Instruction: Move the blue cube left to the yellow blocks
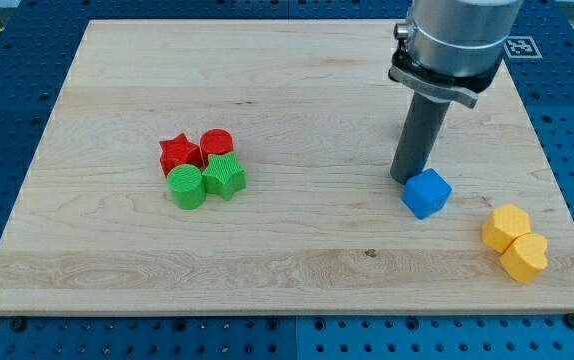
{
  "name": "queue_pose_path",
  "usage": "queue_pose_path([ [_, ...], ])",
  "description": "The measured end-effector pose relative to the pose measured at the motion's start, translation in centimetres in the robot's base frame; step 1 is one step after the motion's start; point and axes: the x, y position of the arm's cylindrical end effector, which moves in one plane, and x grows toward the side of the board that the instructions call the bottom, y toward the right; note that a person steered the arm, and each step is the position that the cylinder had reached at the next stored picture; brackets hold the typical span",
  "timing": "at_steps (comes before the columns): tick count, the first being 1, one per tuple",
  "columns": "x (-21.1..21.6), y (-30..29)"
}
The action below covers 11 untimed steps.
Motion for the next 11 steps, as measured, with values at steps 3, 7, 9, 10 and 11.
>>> queue_pose_path([
  [3,5.1,0.0],
  [7,2.2,0.7],
  [9,5.2,2.0],
  [10,6.5,2.0],
  [11,6.8,2.0],
])
